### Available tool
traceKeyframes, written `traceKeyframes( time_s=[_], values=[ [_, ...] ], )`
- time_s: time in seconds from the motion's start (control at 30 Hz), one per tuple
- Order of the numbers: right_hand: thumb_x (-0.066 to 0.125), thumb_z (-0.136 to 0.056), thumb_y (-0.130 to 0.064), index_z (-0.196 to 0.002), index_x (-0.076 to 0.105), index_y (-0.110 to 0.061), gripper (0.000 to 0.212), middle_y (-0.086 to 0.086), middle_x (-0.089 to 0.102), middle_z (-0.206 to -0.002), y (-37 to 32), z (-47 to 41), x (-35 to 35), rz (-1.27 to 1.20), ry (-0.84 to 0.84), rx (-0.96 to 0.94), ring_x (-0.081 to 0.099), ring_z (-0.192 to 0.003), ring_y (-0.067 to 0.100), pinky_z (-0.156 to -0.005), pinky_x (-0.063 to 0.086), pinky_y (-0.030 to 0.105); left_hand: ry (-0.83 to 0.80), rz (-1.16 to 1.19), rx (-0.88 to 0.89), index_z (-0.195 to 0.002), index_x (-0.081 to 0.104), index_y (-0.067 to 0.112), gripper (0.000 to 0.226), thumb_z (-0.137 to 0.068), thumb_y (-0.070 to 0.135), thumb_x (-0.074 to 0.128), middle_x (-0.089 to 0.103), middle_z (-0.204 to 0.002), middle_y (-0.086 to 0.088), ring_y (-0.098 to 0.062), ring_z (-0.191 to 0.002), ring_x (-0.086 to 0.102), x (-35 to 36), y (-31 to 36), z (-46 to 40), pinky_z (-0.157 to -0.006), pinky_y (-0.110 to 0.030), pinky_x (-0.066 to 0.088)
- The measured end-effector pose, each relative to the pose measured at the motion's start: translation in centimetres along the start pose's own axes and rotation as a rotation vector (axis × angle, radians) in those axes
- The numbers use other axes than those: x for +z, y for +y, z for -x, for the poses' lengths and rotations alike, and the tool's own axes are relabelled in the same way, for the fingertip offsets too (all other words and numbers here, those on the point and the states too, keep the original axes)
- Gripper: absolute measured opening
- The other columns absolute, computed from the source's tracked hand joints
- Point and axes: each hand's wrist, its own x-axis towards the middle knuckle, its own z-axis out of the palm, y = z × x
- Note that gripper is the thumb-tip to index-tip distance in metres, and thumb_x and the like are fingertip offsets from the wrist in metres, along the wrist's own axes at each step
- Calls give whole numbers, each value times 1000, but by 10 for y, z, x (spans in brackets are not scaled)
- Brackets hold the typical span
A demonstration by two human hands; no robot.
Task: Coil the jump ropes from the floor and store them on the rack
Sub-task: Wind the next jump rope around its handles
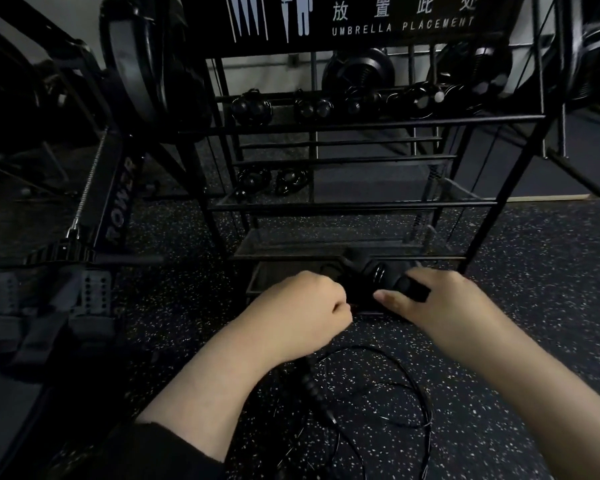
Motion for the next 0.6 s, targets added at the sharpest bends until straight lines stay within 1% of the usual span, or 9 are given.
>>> traceKeyframes(
  time_s=[0.07,0.17,0.27,0.3,0.33,0.4,0.47,0.53,0.6],
  values=[
    [67,-81,-68,-74,60,-27,43,-3,61,-58,-1,-1,2,75,-61,-5,51,-44,9,-44,38,26,-12,-69,39,-84,69,24,24,-98,39,56,57,-72,11,-7,-64,52,-9,2,2,-57,-29,38],
    [69,-75,-74,-77,65,-36,38,-3,68,-68,2,-1,3,144,-254,-83,63,-58,11,-55,50,32,-50,-49,133,-86,70,29,16,-93,43,67,61,-73,14,1,-69,54,-29,1,10,-63,-28,46],
    [70,-73,-76,-89,71,-38,41,-10,70,-76,-2,8,2,0,-482,-216,64,-69,8,-69,53,36,-36,171,187,-82,71,26,17,-87,40,77,62,-65,6,-1,-57,48,-41,-10,12,-59,-29,42],
    [72,-74,-73,-87,72,-37,38,-12,66,-71,-4,11,1,-93,-538,-242,60,-67,6,-67,50,35,-29,305,200,-80,71,22,18,-85,37,80,61,-63,2,-4,-56,46,-41,-14,12,-56,-29,38],
    [73,-74,-68,-82,73,-36,33,-14,62,-67,-9,14,-1,-165,-589,-262,56,-64,4,-62,46,29,-9,426,208,-78,71,19,20,-83,34,82,57,-59,0,-8,-56,43,-38,-17,13,-55,-30,34],
    [75,-75,-58,-77,74,-37,21,-16,62,-62,-14,16,-1,-297,-664,-304,55,-60,2,-58,42,18,12,546,230,-75,69,15,24,-81,33,84,52,-56,0,-13,-55,39,-26,-13,12,-54,-30,28],
    [79,-81,-52,-81,78,-31,21,-12,69,-67,-13,16,-1,-388,-719,-331,60,-62,4,-60,48,21,59,637,235,-70,67,16,28,-80,38,81,51,-54,-2,-17,-53,38,-20,-16,8,-52,-30,27],
    [78,-79,-56,-88,78,-23,34,-4,73,-72,-13,19,-4,-455,-720,-384,64,-65,12,-60,52,31,56,735,197,-61,65,24,32,-78,49,72,54,-50,4,-10,-47,43,-21,-20,7,-48,-25,32],
    [71,-80,-57,-91,75,-16,43,3,72,-72,-11,25,-8,-524,-707,-397,64,-62,20,-56,49,31,66,837,145,-61,64,25,34,-83,50,62,56,-52,9,-2,-47,49,-7,-6,0,-49,-16,38]
  ],
)
